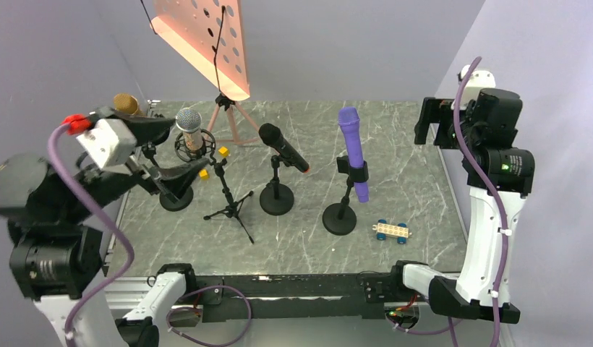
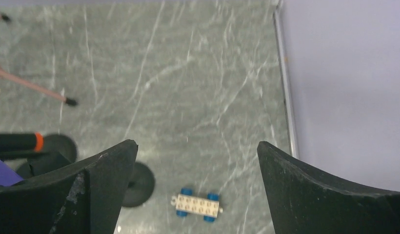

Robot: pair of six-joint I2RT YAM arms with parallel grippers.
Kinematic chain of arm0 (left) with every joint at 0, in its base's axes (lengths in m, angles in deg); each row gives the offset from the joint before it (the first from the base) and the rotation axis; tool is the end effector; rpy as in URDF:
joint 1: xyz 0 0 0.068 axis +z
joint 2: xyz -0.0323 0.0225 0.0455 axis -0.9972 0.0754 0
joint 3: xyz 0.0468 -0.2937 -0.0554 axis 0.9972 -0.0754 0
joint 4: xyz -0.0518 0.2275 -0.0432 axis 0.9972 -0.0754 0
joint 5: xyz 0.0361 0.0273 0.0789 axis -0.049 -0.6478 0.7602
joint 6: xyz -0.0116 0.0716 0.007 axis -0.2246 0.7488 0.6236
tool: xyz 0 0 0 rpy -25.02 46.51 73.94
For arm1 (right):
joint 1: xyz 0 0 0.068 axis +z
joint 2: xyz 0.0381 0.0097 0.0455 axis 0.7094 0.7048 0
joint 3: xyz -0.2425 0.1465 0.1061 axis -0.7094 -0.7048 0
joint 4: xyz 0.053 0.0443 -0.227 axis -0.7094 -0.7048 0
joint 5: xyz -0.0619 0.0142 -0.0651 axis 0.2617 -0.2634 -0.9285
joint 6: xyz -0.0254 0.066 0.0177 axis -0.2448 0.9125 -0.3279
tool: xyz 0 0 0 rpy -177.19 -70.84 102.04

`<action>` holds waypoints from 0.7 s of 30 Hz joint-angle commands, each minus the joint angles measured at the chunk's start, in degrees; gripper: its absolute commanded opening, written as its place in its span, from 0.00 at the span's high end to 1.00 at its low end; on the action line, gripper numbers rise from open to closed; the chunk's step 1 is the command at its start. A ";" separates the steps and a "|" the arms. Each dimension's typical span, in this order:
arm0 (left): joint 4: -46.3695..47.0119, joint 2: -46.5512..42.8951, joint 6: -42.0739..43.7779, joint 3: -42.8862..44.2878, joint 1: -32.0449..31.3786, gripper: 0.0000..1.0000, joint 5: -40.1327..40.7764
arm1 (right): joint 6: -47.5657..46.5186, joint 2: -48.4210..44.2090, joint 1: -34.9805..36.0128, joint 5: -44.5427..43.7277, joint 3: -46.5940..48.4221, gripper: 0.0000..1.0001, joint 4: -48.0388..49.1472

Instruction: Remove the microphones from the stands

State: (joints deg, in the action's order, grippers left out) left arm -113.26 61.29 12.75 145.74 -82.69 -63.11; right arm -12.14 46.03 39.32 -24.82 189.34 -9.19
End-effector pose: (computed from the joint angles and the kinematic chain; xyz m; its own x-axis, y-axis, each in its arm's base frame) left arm 0.0123 -0.0437 0.5818 0.2536 0.0653 -0.9651 0.6601 0.7176 0.2221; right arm 0.1588 -0.0129 0.5157 -0.4064 0.0325 -0.9131 0.0479 0.9988 0.0142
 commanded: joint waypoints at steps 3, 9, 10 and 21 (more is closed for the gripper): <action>-8.80 7.04 3.28 -1.52 -16.25 0.02 -6.24 | -9.72 -4.76 -0.11 16.13 -3.41 0.00 -6.43; -11.13 15.52 10.91 5.62 -35.04 0.04 0.76 | -14.50 -7.66 -0.11 32.36 -2.21 0.00 -9.56; -11.49 16.83 12.78 6.11 -38.91 0.04 2.91 | -14.87 -7.26 -0.11 33.80 -1.95 0.00 -10.69; 5.64 18.85 15.79 -7.85 -54.00 0.07 11.22 | -19.55 -7.28 0.92 38.24 -4.37 0.00 -13.29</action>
State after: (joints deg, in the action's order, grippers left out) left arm -117.83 81.64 26.95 142.05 -135.41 -55.29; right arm -29.28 39.28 39.54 10.33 187.31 -22.32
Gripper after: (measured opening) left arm 0.928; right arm 0.994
